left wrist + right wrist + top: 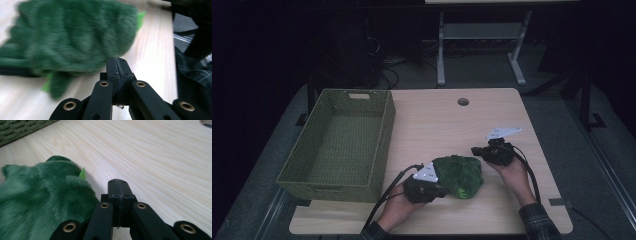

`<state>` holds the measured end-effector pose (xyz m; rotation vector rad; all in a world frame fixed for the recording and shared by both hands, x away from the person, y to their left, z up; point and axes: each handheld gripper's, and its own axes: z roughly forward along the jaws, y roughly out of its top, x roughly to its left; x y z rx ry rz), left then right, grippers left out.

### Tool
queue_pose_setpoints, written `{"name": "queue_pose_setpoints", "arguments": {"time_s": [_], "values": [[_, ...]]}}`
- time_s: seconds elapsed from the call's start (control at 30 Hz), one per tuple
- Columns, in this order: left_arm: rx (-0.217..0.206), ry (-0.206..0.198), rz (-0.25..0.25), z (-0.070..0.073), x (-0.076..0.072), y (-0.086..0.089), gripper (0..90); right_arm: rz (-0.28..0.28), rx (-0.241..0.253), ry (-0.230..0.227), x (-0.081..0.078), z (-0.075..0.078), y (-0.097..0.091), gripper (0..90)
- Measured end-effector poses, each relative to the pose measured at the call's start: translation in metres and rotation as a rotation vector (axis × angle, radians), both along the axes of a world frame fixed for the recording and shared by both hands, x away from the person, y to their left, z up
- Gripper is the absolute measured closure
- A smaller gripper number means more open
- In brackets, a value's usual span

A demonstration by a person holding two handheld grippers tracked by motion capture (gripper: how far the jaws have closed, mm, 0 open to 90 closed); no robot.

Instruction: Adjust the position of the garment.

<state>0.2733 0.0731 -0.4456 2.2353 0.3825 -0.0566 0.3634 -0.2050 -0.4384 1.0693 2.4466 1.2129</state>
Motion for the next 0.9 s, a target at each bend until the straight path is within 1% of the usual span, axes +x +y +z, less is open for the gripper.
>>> {"name": "queue_pose_setpoints", "arguments": {"time_s": [0.07,0.17,0.27,0.3,0.4,0.43,0.47,0.53,0.57,0.67,0.7,0.73,0.77,0.8,0.83,0.9], "values": [[-0.002,-0.003,-0.014,-0.003,-0.003,-0.005,89.7,0.011,-0.013,0.024,0.004,-0.005,0.005,89.9],[-0.003,-0.005,-0.026,-0.007,-0.005,-0.013,89.6,0.043,-0.019,0.035,0.006,-0.011,0.011,89.9],[0.003,-0.015,-0.019,-0.012,-0.003,-0.019,89.6,0.055,-0.016,0.053,0.005,-0.012,0.011,89.9],[0.001,-0.014,-0.01,-0.014,-0.002,-0.021,89.6,0.06,-0.013,0.059,0.005,-0.013,0.011,89.9],[0.013,-0.026,0.0,-0.017,0.001,-0.022,89.6,0.067,-0.012,0.071,0.003,-0.015,0.009,90.0],[0.016,-0.022,0.002,-0.018,0.002,-0.022,89.6,0.074,-0.015,0.067,0.003,-0.016,0.007,89.9],[0.018,-0.028,0.003,-0.018,0.003,-0.022,89.6,0.074,-0.014,0.082,0.003,-0.016,0.007,89.9],[0.02,-0.033,0.009,-0.018,0.004,-0.022,89.6,0.08,-0.016,0.079,0.002,-0.017,0.005,89.9],[0.026,-0.039,0.011,-0.018,0.006,-0.021,89.6,0.077,-0.01,0.09,0.001,-0.017,0.005,89.9],[0.034,-0.048,0.021,-0.018,0.009,-0.019,89.6,0.085,-0.008,0.099,-0.002,-0.018,0.002,89.9],[0.036,-0.05,0.025,-0.017,0.01,-0.017,89.6,0.084,-0.007,0.093,-0.004,-0.018,0.0,89.9],[0.039,-0.054,0.033,-0.017,0.012,-0.015,89.6,0.08,-0.005,0.106,-0.006,-0.018,-0.001,89.9],[0.04,-0.056,0.04,-0.017,0.014,-0.013,89.6,0.086,-0.009,0.104,-0.01,-0.019,-0.004,89.9],[0.04,-0.056,0.04,-0.017,0.014,-0.013,89.6,0.086,-0.009,0.104,-0.01,-0.019,-0.004,89.9],[0.039,-0.055,0.047,-0.016,0.015,-0.011,89.6,0.081,-0.006,0.119,-0.013,-0.018,-0.005,89.9],[0.039,-0.062,0.065,-0.015,0.02,-0.005,89.5,0.086,-0.006,0.113,-0.02,-0.016,-0.01,89.9]]}}
